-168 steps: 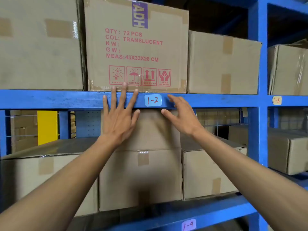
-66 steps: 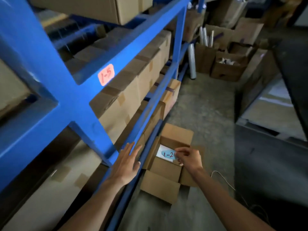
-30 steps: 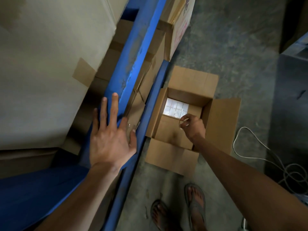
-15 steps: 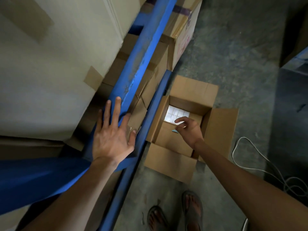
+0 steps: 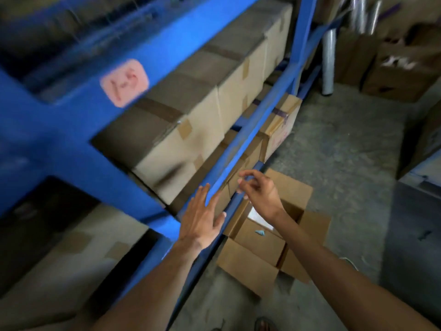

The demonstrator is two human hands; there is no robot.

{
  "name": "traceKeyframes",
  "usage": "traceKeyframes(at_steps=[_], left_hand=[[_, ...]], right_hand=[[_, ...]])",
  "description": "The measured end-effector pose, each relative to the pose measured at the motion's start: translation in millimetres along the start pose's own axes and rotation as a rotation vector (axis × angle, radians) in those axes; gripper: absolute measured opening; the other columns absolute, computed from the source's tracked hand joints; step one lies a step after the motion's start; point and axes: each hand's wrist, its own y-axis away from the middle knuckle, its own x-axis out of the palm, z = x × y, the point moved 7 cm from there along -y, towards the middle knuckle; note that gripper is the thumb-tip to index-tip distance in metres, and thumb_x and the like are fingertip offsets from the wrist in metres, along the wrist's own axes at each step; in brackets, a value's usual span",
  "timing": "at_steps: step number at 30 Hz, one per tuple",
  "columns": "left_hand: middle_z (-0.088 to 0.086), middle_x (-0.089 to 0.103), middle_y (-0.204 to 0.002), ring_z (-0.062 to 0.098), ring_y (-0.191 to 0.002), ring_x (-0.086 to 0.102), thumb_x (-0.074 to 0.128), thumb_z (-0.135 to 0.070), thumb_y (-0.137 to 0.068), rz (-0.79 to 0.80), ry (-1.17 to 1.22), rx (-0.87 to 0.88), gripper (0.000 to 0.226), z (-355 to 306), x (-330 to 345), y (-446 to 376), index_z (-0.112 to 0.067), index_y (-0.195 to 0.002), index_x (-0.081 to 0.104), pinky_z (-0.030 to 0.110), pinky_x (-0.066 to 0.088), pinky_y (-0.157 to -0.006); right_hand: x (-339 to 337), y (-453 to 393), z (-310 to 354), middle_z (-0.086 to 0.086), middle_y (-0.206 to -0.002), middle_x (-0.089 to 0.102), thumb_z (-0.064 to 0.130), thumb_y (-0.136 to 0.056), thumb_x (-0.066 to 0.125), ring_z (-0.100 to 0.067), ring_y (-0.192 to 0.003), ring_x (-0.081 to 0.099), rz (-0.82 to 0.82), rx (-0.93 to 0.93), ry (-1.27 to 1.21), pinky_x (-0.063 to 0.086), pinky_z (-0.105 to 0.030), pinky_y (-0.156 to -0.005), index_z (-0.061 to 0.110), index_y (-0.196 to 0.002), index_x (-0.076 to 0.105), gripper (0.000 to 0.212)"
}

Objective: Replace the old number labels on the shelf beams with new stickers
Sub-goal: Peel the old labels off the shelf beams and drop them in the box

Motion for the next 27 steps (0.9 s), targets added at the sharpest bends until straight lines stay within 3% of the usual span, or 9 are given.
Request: traceKeyframes(at_steps=[3,8,11,13,17,23,25,27], left_hand=[[0.002,0.030,-0.161,0.021,-0.147,0.031,0.042,-0.046,-0.099,-0.107,0.046,-0.011,0.053,-13.8,-50.9,33.0,-0.028,-0.149,0.038,0.036,0.035,-0.113],[0.002,0.063,-0.128,0.027,-0.118,0.059,0.050,-0.037,-0.095,-0.316,0.031,-0.013,0.040,-17.7,-131.8,81.3,-0.020,-0.131,0.058,0.043,0.049,-0.095],[-0.003,0.067,-0.118,0.024,-0.110,0.060,0.048,-0.036,-0.095,-0.418,0.036,-0.039,0.035,-7.6,-167.6,126.0,-0.023,-0.124,0.063,0.040,0.048,-0.089],[-0.003,0.068,-0.113,0.024,-0.106,0.061,0.050,-0.034,-0.094,-0.482,0.047,-0.048,0.031,1.7,-186.5,160.4,-0.023,-0.119,0.065,0.039,0.048,-0.088],[-0.002,0.071,-0.101,0.026,-0.094,0.064,0.061,-0.028,-0.086,-0.636,-0.006,-0.097,0.025,28.4,-227.6,243.4,-0.022,-0.109,0.070,0.039,0.049,-0.082],[-0.006,0.070,-0.098,0.021,-0.089,0.059,0.064,-0.021,-0.080,-0.909,-0.078,-0.105,0.024,64.9,-278.1,375.3,-0.024,-0.104,0.069,0.038,0.045,-0.071],[-0.006,0.070,-0.100,0.020,-0.092,0.058,0.062,-0.023,-0.082,-0.991,-0.108,-0.158,0.023,84.7,-291.3,417.6,-0.025,-0.104,0.068,0.036,0.041,-0.074],[-0.003,0.069,-0.104,0.022,-0.099,0.057,0.061,-0.024,-0.083,-1.068,-0.151,-0.222,0.023,104.3,-299.9,453.2,-0.024,-0.105,0.068,0.037,0.037,-0.080]], right_hand=[[5.8,18.8,63.9,0.005,-0.069,0.073,0.029,-0.095,0.062,-0.004,-0.071,0.070,0.029,-0.089,-0.014,0.056,-0.032,-0.074,0.021,-0.109,0.065,0.016],[27.6,67.1,148.5,0.007,-0.068,0.073,0.027,-0.095,0.063,-0.005,-0.060,0.065,0.072,-0.237,-0.046,0.052,-0.022,-0.066,0.034,-0.100,0.063,0.009],[53.4,106.4,185.6,0.000,-0.070,0.074,0.023,-0.096,0.063,-0.011,-0.058,0.062,0.121,-0.289,-0.066,0.053,-0.026,-0.067,0.029,-0.102,0.064,0.010],[69.8,130.9,204.9,-0.004,-0.071,0.073,0.022,-0.097,0.061,-0.014,-0.059,0.061,0.146,-0.296,-0.095,0.050,-0.022,-0.063,0.023,-0.105,0.064,0.009],[109.1,186.7,245.7,-0.010,-0.073,0.072,0.019,-0.098,0.059,-0.012,-0.063,0.062,0.157,-0.360,-0.175,0.050,-0.022,-0.061,0.018,-0.106,0.064,0.009],[171.8,269.5,288.7,-0.001,-0.076,0.069,0.021,-0.099,0.058,-0.003,-0.065,0.061,0.103,-0.466,-0.289,0.046,-0.016,-0.061,0.026,-0.100,0.065,0.008],[197.1,292.5,295.6,-0.002,-0.080,0.070,0.020,-0.097,0.060,-0.005,-0.068,0.061,0.107,-0.483,-0.281,0.048,-0.020,-0.063,0.030,-0.100,0.067,0.012],[223.1,308.7,298.8,0.008,-0.080,0.071,0.019,-0.095,0.064,-0.003,-0.069,0.061,0.120,-0.490,-0.247,0.049,-0.020,-0.065,0.032,-0.101,0.071,0.016]])
